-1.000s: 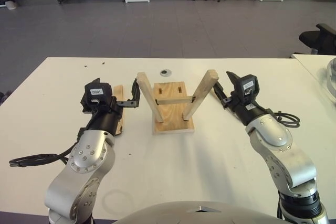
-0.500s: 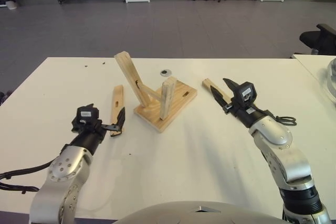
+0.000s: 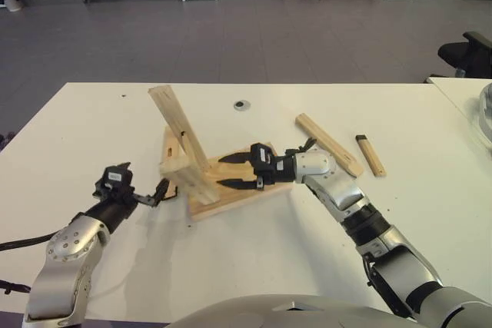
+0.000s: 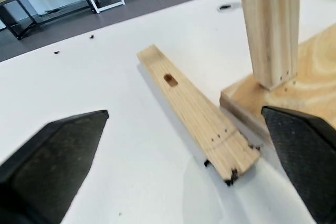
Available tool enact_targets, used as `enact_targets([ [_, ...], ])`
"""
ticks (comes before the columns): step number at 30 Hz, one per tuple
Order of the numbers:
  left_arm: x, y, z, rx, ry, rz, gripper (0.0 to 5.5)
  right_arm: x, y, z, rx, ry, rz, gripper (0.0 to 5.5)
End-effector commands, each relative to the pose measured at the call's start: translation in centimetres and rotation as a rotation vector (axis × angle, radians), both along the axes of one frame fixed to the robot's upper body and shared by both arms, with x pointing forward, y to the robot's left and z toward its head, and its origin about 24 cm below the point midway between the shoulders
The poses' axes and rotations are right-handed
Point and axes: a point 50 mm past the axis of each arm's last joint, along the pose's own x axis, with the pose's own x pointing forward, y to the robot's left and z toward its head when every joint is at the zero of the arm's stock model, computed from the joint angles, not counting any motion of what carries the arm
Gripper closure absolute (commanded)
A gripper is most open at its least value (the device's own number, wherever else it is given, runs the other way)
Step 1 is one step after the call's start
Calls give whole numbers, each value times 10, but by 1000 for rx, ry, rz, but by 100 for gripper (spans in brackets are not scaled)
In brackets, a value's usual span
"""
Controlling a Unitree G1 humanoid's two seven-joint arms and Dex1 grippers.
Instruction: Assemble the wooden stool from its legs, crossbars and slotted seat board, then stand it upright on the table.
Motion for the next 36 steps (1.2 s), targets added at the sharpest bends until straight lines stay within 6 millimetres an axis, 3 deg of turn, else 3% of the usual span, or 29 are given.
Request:
enact_targets([
  [1, -5, 9, 2, 205, 72, -141, 12, 52, -52, -13, -206, -124, -456, 303],
  [3, -13, 15, 8, 320, 146, -251, 12, 68, -74, -23, -321, -171, -568, 303],
  [7, -15, -3, 47, 235, 224, -519, 12, 97, -70, -34, -368, -137, -690, 303],
  [9, -15, -17, 47, 250, 296, -652, 12, 101, -57, -38, -425, -155, -651, 303],
  [11, -8, -25, 31, 298, 321, -682, 12, 96, -47, -47, -512, -195, -546, 303],
  [13, 12, -34, 2, 427, 270, -645, 12, 89, -42, -56, -587, -217, -436, 303],
  [15, 35, -49, -12, 508, 151, -610, 12, 84, -44, -60, -617, -207, -345, 303],
  [18, 69, -90, 8, 485, -139, -626, 12, 76, -64, -64, -639, -119, -208, 303],
  [20, 86, -116, 17, 459, -220, -661, 12, 68, -88, -71, -653, -60, -174, 303],
  [23, 111, -134, -1, 485, -180, -683, 12, 61, -108, -79, -569, -3, -272, 303],
  [27, 122, -121, -32, 443, -90, -616, 12, 56, -106, -89, -468, 15, -443, 303],
  [30, 124, -104, -31, 419, -102, -544, 12, 56, -101, -88, -369, 3, -612, 303],
  [32, 123, -92, -16, 394, -153, -476, 12, 64, -119, -64, -178, -46, -845, 303],
  [34, 119, -78, 7, 329, -249, -345, 12, 65, -150, -37, 24, -63, -1057, 303],
  [36, 109, -65, 37, 70, -393, -102, 12, 56, -194, -32, 91, -3, -1248, 303],
])
